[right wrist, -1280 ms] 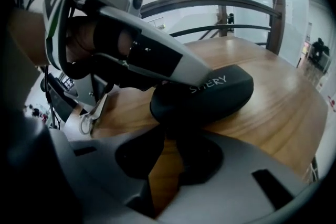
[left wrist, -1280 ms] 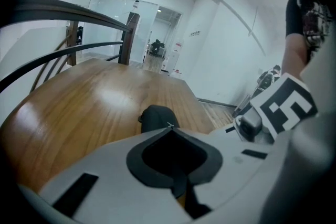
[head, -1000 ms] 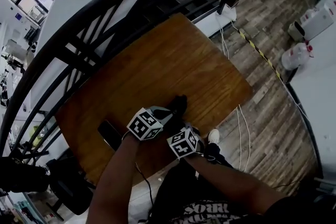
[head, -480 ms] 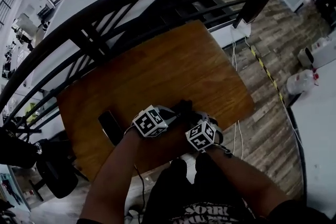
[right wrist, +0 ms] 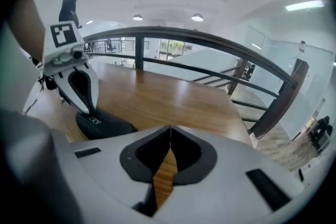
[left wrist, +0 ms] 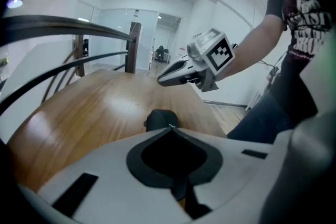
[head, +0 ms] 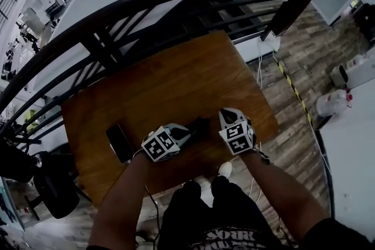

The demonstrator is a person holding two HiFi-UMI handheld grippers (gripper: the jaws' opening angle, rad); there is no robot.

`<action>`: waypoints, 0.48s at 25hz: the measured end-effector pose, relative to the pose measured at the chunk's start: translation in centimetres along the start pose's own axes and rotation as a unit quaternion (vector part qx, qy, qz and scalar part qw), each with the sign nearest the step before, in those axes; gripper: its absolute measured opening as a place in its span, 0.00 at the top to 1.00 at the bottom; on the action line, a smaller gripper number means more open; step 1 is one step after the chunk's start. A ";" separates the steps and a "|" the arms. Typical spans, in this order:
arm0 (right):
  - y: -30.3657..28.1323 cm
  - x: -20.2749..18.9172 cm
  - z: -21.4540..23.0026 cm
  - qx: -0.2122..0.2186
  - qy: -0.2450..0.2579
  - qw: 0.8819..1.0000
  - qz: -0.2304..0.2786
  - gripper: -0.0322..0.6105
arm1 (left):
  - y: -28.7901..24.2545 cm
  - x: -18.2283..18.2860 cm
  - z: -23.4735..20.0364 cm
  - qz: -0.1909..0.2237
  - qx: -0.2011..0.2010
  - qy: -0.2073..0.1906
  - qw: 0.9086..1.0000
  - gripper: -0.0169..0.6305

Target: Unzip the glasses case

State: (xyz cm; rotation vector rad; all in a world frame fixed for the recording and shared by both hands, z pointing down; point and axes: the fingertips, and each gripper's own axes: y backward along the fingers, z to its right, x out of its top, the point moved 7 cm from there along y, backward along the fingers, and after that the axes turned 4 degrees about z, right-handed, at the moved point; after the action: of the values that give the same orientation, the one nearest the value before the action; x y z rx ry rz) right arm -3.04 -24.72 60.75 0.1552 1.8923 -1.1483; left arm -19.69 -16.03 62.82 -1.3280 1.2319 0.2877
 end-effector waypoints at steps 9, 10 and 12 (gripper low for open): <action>10.7 2.5 -3.1 0.024 -0.062 0.992 0.108 0.95 | 10.2 4.3 3.1 0.276 0.301 0.120 0.905 0.97; 12.0 3.0 -3.6 0.026 -0.060 0.990 0.128 0.95 | 11.3 4.4 4.5 0.295 0.331 0.135 0.886 0.97; 14.5 3.7 -4.5 0.035 -0.048 0.983 0.172 0.95 | 12.6 4.7 7.8 0.324 0.371 0.148 0.858 0.97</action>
State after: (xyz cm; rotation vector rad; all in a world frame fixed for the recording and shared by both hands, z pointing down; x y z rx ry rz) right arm -0.62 -14.32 49.34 0.4399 1.6615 -0.9677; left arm -23.54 -7.85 50.17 -0.2611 1.7949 0.0486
